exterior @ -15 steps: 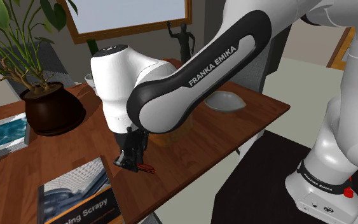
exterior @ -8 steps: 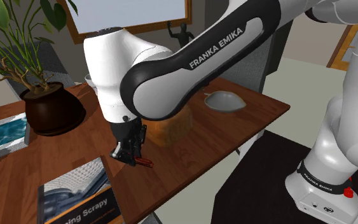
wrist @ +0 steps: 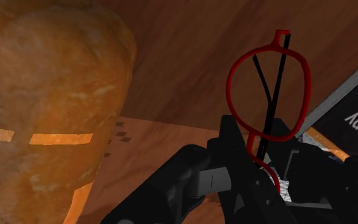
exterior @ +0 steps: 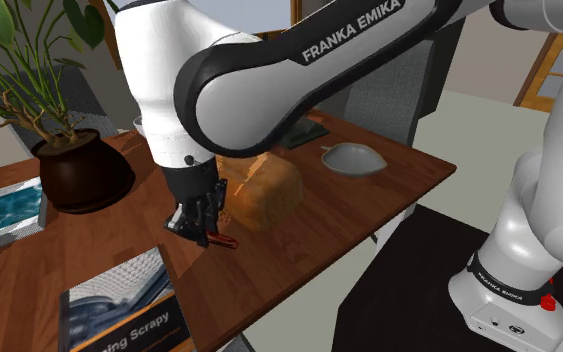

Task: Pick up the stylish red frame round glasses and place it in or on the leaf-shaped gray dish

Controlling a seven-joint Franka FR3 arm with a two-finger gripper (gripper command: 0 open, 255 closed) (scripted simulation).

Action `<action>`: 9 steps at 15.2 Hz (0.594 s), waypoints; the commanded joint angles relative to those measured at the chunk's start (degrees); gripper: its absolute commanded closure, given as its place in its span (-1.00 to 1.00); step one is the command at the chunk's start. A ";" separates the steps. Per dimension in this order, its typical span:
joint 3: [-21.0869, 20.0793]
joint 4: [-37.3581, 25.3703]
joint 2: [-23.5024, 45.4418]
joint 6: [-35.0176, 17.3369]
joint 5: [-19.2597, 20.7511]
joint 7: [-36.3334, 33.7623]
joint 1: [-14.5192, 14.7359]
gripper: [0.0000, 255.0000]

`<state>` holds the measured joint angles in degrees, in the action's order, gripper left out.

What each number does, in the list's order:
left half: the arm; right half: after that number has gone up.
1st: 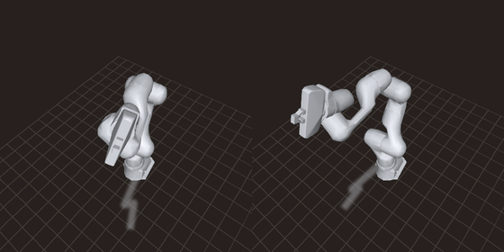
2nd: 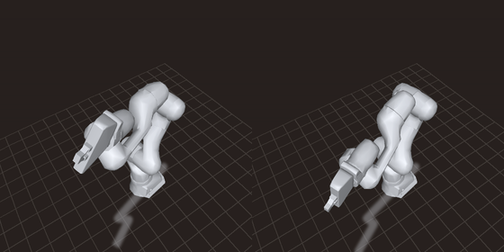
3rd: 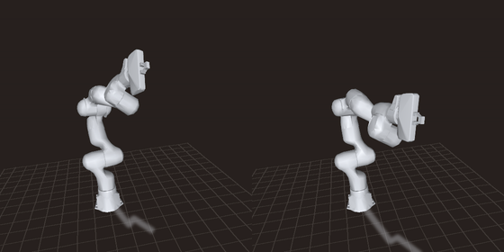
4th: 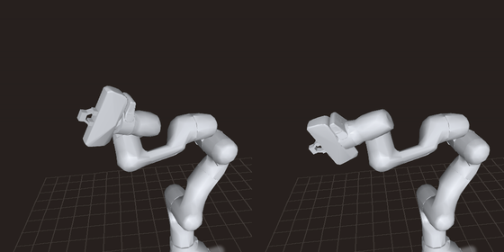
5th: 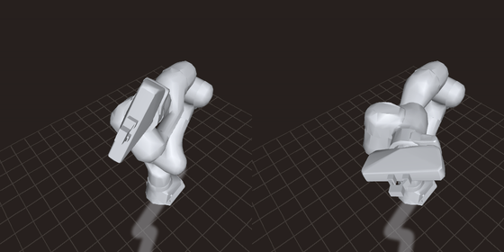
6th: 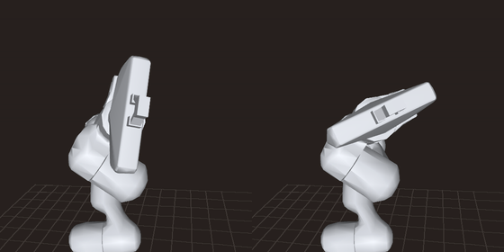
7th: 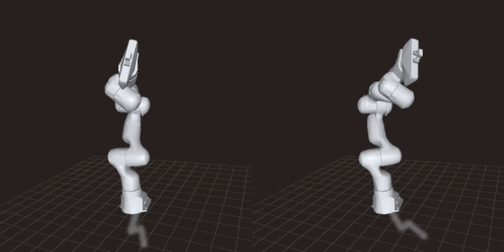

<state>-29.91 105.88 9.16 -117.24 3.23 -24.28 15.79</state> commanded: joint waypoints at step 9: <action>0.22 -3.08 -3.30 5.98 -2.00 2.08 -1.12 1.00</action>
<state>-29.87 101.78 7.09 -111.35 1.96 -23.08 15.20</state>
